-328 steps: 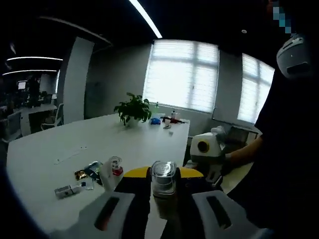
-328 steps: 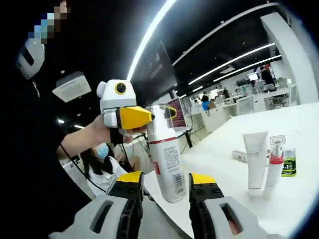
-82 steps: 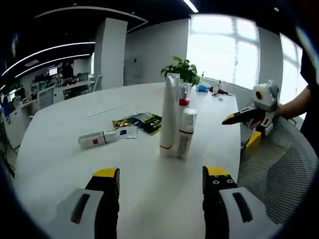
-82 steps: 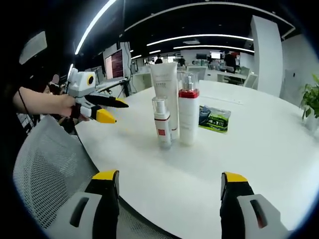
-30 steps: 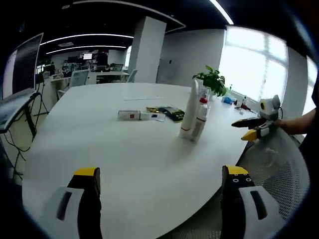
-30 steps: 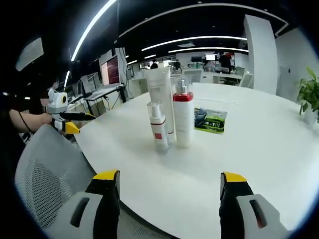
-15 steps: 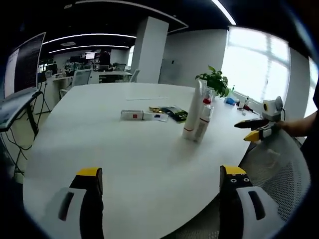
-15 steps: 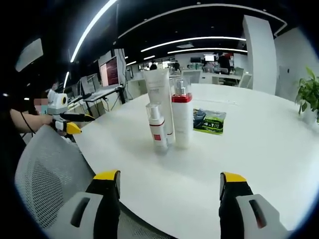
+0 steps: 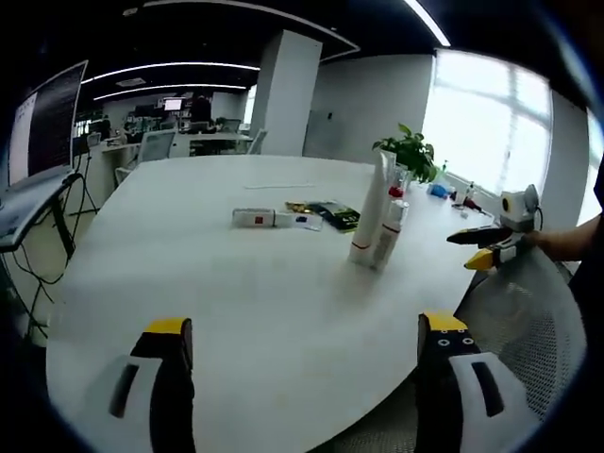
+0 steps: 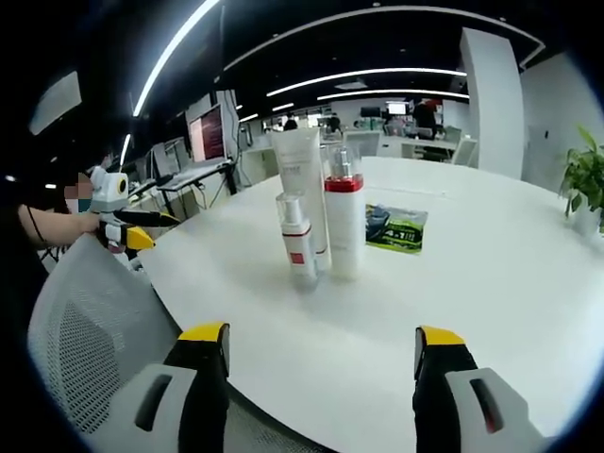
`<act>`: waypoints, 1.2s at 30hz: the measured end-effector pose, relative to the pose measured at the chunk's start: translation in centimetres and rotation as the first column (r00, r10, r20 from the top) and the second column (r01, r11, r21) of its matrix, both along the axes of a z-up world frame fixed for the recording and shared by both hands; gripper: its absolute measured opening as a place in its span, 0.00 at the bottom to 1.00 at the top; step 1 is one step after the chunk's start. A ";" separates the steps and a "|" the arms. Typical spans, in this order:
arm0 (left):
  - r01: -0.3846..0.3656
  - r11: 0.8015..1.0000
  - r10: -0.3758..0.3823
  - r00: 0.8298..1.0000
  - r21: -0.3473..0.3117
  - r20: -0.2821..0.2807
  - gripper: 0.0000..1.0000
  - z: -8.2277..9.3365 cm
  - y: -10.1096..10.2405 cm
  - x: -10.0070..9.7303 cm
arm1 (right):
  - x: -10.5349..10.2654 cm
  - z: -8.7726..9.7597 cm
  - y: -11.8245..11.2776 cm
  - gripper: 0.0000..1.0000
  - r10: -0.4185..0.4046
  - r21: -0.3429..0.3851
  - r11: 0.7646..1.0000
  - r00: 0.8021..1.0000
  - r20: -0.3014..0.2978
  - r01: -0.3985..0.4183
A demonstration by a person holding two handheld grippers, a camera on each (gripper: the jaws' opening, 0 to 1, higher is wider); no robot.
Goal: Arrange the skincare products in the storage area until every visible bottle or jar stands upright without overlapping.
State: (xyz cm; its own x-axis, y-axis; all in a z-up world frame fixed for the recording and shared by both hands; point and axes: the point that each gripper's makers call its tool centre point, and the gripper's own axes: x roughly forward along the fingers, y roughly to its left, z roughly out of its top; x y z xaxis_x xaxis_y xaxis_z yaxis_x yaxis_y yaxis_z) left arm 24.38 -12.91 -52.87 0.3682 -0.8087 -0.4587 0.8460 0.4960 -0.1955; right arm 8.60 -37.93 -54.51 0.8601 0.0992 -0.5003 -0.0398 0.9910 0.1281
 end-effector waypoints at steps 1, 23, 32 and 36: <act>0.000 1.000 0.000 1.000 -0.004 0.001 0.91 0.2 0.0 0.4 | 0.0 0.0 0.0 0.85 -0.003 0.001 1.000 1.000 0.001 0.003; 0.228 0.965 -0.243 0.962 0.127 0.124 0.64 2.4 -6.8 7.8 | -0.3 -0.7 0.8 0.83 0.042 0.020 0.999 0.998 -0.048 -0.041; 0.270 0.950 -0.284 0.956 0.157 0.071 0.67 1.7 -9.6 9.5 | -0.3 -1.1 0.6 0.82 0.039 0.029 0.999 0.998 -0.058 -0.038; 0.273 0.948 -0.287 0.956 0.164 0.067 0.74 1.7 -10.8 10.2 | -0.4 -1.3 0.6 0.81 0.041 0.031 0.999 0.997 -0.065 -0.039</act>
State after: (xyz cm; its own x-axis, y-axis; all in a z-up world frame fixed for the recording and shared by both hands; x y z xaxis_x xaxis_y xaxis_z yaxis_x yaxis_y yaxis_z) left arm 34.59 -23.70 -51.21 0.1813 -0.8086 -0.5597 0.9656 0.2543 -0.0546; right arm 8.22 -37.35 -55.77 0.8207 0.1486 -0.5517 -0.0700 0.9845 0.1609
